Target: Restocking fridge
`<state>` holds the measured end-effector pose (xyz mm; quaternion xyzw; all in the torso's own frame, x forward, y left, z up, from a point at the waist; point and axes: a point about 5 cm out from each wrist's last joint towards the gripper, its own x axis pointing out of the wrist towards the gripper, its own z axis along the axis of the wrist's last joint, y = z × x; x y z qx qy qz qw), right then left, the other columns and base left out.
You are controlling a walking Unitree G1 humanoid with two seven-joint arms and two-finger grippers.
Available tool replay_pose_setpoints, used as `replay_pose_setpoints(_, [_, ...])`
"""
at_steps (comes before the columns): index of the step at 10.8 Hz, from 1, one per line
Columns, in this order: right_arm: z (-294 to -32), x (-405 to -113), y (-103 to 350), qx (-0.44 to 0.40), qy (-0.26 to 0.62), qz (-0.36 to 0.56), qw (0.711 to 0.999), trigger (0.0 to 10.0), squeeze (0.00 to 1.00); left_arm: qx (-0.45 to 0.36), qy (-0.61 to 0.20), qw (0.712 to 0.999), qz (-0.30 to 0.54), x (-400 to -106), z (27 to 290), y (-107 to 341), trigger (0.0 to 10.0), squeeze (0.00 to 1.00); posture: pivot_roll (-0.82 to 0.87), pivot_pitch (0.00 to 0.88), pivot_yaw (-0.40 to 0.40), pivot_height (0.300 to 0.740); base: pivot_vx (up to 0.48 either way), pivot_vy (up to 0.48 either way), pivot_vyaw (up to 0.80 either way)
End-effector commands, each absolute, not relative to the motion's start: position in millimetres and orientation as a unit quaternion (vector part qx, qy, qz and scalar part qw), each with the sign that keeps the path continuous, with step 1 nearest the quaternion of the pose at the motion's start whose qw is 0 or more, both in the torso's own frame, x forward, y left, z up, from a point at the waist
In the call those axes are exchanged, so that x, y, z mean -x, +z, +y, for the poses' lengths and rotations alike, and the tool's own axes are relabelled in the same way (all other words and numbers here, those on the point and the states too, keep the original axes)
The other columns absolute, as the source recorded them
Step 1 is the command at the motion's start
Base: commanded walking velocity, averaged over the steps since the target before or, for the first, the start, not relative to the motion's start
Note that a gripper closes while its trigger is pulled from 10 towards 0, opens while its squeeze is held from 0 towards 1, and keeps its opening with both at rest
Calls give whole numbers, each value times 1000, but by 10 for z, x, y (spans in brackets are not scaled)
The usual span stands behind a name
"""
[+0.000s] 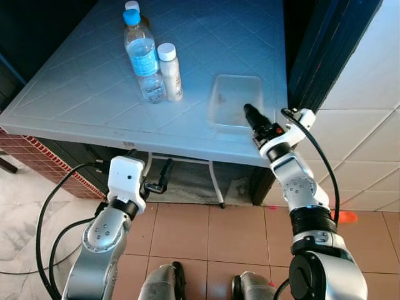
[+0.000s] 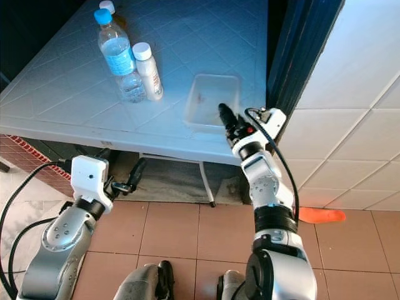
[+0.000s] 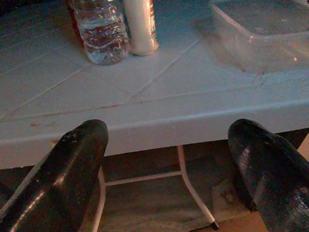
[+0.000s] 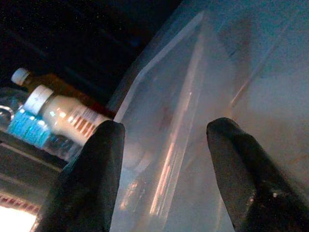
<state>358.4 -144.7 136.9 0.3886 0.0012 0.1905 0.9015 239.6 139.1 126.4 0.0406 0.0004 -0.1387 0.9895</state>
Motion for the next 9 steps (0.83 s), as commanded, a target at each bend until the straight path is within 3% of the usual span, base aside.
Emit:
replay_pose_setpoints(1, [-1360, -3592, 1363, -399, 211, 13, 892, 0, 0, -46, -134, 990, 8, -2381, 1409, 1240, 10000, 0, 39, 180, 95, 740, 0, 0, 0])
replay_pose_setpoints(9, [-1334, -3653, 1300, -445, 216, 50, 868, 0, 0, -45, -136, 990, 11, -2363, 1388, 1225, 10000, 0, 46, 179, 81, 740, 0, 0, 0])
